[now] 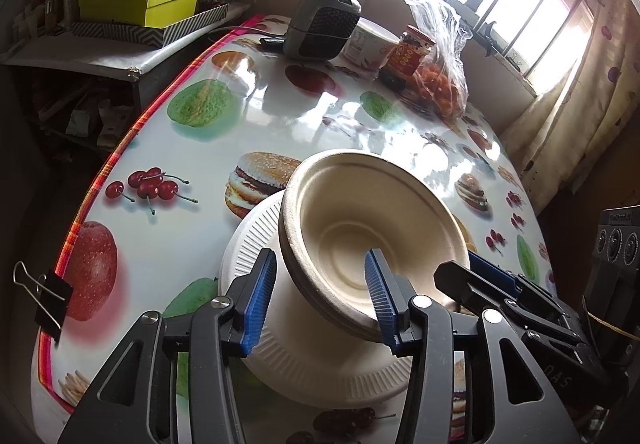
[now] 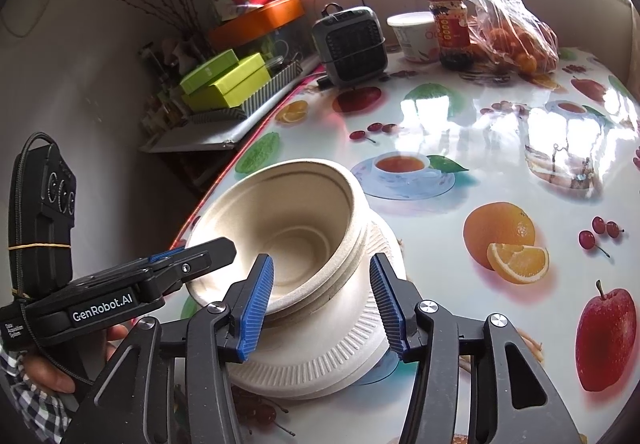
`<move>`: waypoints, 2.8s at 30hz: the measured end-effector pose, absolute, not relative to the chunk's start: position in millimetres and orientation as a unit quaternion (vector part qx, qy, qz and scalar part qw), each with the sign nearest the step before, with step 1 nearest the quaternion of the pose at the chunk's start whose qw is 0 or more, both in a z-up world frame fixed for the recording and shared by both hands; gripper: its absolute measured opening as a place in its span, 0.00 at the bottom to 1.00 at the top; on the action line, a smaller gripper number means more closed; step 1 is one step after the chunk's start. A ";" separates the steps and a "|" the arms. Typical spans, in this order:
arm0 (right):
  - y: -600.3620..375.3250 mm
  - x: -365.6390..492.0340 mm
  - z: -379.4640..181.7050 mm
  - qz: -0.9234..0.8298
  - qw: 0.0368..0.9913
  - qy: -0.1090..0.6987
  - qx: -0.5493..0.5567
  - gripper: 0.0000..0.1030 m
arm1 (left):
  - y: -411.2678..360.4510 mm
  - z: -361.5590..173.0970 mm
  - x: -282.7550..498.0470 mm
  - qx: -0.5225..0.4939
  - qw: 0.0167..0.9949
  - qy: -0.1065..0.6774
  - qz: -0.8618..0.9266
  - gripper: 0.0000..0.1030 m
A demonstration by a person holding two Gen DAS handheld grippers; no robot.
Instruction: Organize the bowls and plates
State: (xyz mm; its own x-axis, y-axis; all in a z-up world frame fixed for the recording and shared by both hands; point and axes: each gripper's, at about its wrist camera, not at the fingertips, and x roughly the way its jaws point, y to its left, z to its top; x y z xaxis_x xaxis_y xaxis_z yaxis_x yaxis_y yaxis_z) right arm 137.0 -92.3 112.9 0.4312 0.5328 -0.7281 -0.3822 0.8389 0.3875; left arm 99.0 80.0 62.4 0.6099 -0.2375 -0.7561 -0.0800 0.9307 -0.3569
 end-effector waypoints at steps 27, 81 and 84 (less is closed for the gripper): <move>-120.1 75.4 121.2 0.246 0.880 0.404 0.050 0.54 | 88.7 69.6 36.7 -0.123 0.910 0.395 -0.010 0.50; -114.2 24.1 63.4 0.197 0.879 0.432 -0.038 0.82 | 56.0 3.6 1.0 -0.033 0.912 0.407 0.044 0.60; -112.3 22.6 63.0 0.192 0.881 0.430 -0.045 0.82 | 55.6 3.6 1.1 -0.034 0.912 0.407 0.044 0.60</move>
State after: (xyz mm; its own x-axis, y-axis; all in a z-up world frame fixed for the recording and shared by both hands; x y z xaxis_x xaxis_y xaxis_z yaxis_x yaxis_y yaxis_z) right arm 22.6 -112.3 63.0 0.5564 0.3003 -0.7747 -0.3776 0.9219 0.0861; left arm 1.1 55.6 3.6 0.6653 0.0517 -0.7448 -0.1078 0.9938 -0.0272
